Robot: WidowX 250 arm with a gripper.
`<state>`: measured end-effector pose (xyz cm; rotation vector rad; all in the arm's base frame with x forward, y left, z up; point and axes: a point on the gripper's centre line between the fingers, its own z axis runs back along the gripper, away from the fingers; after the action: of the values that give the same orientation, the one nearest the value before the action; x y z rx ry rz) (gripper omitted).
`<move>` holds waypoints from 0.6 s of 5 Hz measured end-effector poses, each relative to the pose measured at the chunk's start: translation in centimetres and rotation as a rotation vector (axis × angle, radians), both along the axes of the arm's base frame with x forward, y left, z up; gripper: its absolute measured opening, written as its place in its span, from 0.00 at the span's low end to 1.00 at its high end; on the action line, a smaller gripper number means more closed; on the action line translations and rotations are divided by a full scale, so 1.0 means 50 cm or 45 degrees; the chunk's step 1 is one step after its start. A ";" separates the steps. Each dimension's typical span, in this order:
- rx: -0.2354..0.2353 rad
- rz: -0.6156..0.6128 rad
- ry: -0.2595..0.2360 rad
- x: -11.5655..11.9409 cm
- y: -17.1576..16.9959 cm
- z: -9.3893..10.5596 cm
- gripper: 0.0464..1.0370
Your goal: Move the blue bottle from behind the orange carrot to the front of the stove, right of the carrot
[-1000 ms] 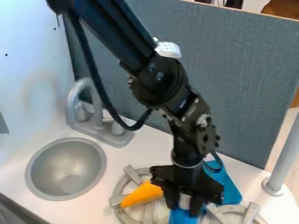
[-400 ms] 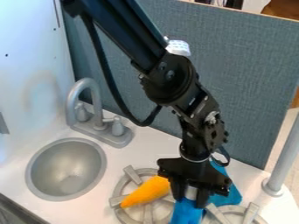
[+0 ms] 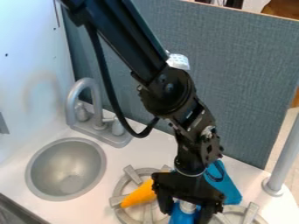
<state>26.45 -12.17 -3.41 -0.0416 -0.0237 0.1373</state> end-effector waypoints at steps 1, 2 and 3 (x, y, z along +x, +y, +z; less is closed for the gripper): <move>-0.003 -0.001 0.015 -0.010 0.008 -0.001 0.97; -0.001 -0.015 0.033 -0.014 0.010 0.001 0.97; -0.020 -0.007 0.001 -0.005 0.020 0.045 0.97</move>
<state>26.22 -11.16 -1.16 -0.0572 -0.0216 0.1318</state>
